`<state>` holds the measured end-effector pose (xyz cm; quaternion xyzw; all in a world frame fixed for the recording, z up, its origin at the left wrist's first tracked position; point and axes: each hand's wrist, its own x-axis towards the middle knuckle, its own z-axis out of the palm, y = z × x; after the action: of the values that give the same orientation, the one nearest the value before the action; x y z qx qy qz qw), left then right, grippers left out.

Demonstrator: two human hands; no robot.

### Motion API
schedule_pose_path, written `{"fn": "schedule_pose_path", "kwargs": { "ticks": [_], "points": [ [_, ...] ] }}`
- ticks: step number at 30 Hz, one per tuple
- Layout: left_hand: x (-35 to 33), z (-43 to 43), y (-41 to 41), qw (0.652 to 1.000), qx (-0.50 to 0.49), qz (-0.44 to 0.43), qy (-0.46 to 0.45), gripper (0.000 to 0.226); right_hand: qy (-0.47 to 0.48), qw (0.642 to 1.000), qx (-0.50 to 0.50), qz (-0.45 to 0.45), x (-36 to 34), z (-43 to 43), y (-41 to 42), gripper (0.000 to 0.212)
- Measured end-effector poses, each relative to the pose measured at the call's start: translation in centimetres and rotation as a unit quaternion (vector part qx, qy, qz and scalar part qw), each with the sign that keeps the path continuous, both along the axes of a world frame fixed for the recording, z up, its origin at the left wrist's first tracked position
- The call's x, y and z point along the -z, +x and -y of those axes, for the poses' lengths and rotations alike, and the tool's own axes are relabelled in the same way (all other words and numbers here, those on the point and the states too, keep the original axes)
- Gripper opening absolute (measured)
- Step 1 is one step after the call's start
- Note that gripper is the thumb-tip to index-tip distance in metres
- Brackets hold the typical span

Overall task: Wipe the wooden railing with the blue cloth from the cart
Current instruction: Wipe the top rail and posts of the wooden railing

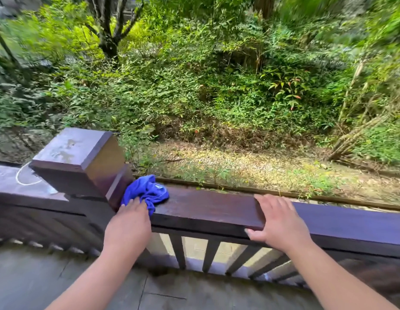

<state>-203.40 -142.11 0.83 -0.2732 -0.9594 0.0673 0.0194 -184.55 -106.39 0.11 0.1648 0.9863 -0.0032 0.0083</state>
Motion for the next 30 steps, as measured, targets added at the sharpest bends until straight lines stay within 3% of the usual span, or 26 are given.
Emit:
{"fn": "schedule_pose_path", "kwargs": {
  "ticks": [1, 4, 6, 12, 16, 21, 27, 30],
  "points": [
    [0.1, -0.1, 0.2, 1.000, -0.002, 0.008, 0.017, 0.059, -0.001, 1.000, -0.001, 0.000, 0.0, 0.0, 0.0, 0.111],
    [-0.2, -1.5, 1.6, 0.990, -0.040, 0.011, 0.134, 0.034, -0.004, 1.000, -0.004, 0.002, 0.1, -0.2, -0.1, 0.112],
    [-0.3, -3.8, 3.2, 0.980, -0.018, 0.029, 0.198, 0.033, -0.003, 1.000, -0.009, 0.004, 0.1, -0.2, -0.1, 0.111],
    [-0.1, -11.8, 6.9, 0.984, 0.092, 0.051, 0.141, 0.041, 0.011, 1.000, -0.017, -0.009, 0.5, -0.4, -0.1, 0.109],
    [-0.1, -12.1, 7.0, 0.983, 0.148, 0.053, 0.091, 0.041, 0.021, 0.999, -0.021, -0.024, 1.0, -0.5, -0.1, 0.108],
    [-1.0, -8.3, 4.9, 0.988, 0.066, 0.072, 0.122, 0.041, 0.026, 0.999, -0.018, -0.014, 0.8, -0.5, 0.1, 0.110],
    [-1.6, -2.3, 0.8, 0.998, 0.005, 0.034, 0.060, 0.038, 0.015, 1.000, -0.012, -0.003, 0.1, -0.3, 0.2, 0.109],
    [-1.2, -1.1, -0.3, 1.000, 0.025, 0.015, 0.004, 0.042, 0.001, 1.000, -0.012, -0.002, 0.1, -0.3, 0.3, 0.108]
  ]
}}
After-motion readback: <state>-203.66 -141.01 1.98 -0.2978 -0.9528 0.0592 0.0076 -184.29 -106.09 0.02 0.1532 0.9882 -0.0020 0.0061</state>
